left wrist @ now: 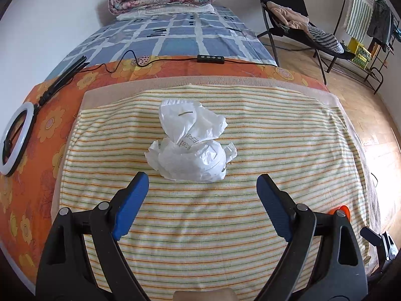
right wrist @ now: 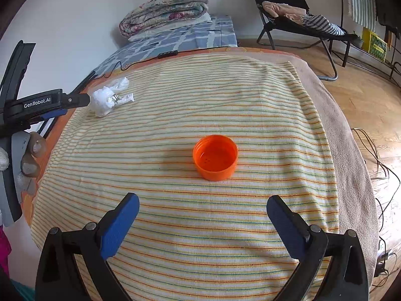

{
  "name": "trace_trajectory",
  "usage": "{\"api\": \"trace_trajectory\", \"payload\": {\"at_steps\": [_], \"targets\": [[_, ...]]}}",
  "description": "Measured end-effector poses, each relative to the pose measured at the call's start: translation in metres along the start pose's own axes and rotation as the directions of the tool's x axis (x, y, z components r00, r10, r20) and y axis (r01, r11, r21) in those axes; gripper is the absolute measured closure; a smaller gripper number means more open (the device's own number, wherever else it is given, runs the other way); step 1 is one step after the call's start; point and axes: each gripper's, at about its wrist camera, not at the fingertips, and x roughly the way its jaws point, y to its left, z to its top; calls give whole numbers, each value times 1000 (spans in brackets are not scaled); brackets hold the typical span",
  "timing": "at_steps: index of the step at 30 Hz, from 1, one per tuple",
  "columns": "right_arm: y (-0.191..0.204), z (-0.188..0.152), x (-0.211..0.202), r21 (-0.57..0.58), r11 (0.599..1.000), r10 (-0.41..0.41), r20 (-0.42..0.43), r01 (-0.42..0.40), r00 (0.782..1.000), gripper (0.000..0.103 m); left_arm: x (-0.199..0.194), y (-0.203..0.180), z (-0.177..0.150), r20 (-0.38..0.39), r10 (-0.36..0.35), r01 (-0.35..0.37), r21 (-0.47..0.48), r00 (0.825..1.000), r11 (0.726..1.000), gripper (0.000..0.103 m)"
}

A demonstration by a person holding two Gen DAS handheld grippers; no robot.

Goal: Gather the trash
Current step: 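Move left tool to white plastic bag while right tool approaches orange cap, then close left tool on white plastic bag while right tool grasps orange cap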

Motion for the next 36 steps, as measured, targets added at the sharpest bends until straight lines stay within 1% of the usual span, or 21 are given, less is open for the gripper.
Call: {"api": "trace_trajectory", "payload": {"at_steps": [3, 5, 9, 10, 12, 13, 14, 17, 19, 22, 25, 27, 28, 30, 31, 36], "targets": [[-1, 5, 7, 3, 1000, -6, 2, 6, 1000, 0, 21, 2, 9, -36, 29, -30, -25, 999, 999, 13], [-1, 9, 13, 2, 1000, -13, 1, 13, 1000, 0, 31, 8, 13, -51, 34, -37, -59, 998, 998, 13], [1, 14, 23, -7, 1000, -21, 2, 21, 1000, 0, 41, 27, 16, -49, 6, -13, -146, 999, 989, 13], [2, 15, 24, -15, 1000, -25, 3, 25, 1000, 0, 42, 30, 15, -46, 0, -8, -162, 999, 987, 15], [4, 17, 30, -36, 999, -40, 1, 40, 999, 0, 42, 35, 14, -46, -11, 3, -165, 999, 986, 31], [5, 18, 32, -44, 998, -50, 0, 50, 999, 0, 43, 36, 14, -51, -15, 7, -159, 999, 987, 34], [5, 18, 34, -49, 997, -57, 1, 57, 998, 0, 43, 37, 13, -50, -22, 14, -154, 998, 988, 34], [3, 21, 39, -50, 996, -74, 2, 74, 997, 1, 40, 37, 11, -37, -27, 22, -139, 999, 990, 39], [0, 22, 40, -45, 996, -76, 2, 76, 997, 4, 37, 36, 9, -26, -17, 14, -127, 1000, 992, 41], [-1, 23, 42, -51, 995, -81, -2, 81, 997, 11, 31, 35, 6, -14, -9, 8, -106, 1000, 994, 44], [0, 22, 43, -65, 995, -82, -9, 81, 997, 23, 25, 35, 4, 0, -4, 4, -98, 1000, 995, 45], [2, 21, 44, -75, 994, -81, -17, 80, 997, 37, 20, 35, 3, 9, -3, 4, -92, 1000, 996, 46], [3, 20, 44, -79, 994, -82, -20, 80, 996, 41, 17, 35, 3, 13, -3, 4, -88, 1000, 996, 46], [5, 19, 42, -88, 993, -83, -16, 82, 996, 53, 11, 34, 2, 23, 1, 1, -79, 1000, 997, 46], [6, 19, 41, -93, 992, -84, -14, 82, 996, 56, 7, 34, 1, 28, 2, 0, -74, 1000, 997, 46], [6, 17, 31, -84, 995, -47, 17, 48, 999, 57, -12, 31, -4, 53, -2, 4, -47, 999, 999, 46]]}}
